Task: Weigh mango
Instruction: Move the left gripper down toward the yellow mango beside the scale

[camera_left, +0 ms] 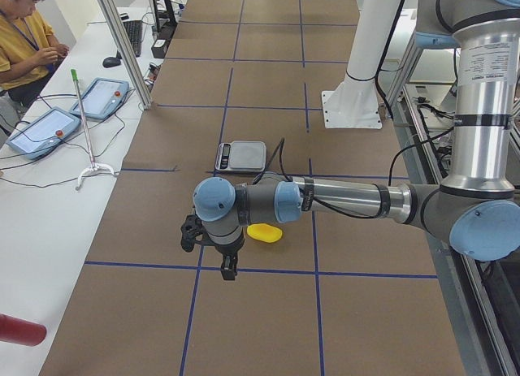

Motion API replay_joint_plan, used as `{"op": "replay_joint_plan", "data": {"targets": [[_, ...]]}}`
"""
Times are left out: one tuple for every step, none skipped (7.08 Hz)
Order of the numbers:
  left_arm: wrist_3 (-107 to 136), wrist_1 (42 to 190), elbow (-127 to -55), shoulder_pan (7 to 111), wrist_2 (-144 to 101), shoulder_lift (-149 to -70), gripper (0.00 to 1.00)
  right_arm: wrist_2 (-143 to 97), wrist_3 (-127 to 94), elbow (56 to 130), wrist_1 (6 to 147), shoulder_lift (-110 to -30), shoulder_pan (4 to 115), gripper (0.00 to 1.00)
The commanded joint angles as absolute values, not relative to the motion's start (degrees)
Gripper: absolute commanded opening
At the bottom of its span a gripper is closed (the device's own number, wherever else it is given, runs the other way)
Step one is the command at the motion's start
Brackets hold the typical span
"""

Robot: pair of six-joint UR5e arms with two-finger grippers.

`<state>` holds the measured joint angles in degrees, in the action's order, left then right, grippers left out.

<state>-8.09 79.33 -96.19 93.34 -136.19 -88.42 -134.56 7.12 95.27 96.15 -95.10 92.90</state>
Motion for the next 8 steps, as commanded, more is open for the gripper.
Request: {"op": "replay_joint_plan", "data": {"targets": [[-8.1, 79.5, -96.4, 93.4, -136.3, -88.1, 1.00, -134.6, 7.1, 95.3, 96.2, -95.1, 92.9, 1.00], [-7.9, 79.2, -96.2, 93.3, -136.4, -88.5, 1.00, -134.6, 7.1, 95.3, 96.2, -95.1, 92.9, 1.00], [-8.0, 79.4, -96.1, 93.3, -136.4, -88.4, 1.00, -134.6, 7.1, 95.3, 96.2, -95.1, 92.9, 1.00], [-7.6, 79.5, -97.0, 93.3, -135.9, -88.6, 1.00, -134.6, 7.1, 95.3, 96.2, -95.1, 92.9, 1.00], [-8.0, 79.5, -96.9, 93.3, -136.0, -88.4, 1.00, -134.6, 7.1, 95.3, 96.2, -95.1, 92.9, 1.00], [-7.8, 81.5, -96.5, 92.3, -136.0, -88.2, 1.00, -134.6, 7.1, 95.3, 96.2, -95.1, 92.9, 1.00], [-7.1, 86.9, -95.7, 86.6, -136.1, -88.0, 1.00, -134.6, 7.1, 95.3, 96.2, -95.1, 92.9, 1.00], [-0.6, 91.8, -95.5, 82.7, -136.1, -88.1, 1.00, -134.6, 7.1, 95.3, 96.2, -95.1, 92.9, 1.00]]}}
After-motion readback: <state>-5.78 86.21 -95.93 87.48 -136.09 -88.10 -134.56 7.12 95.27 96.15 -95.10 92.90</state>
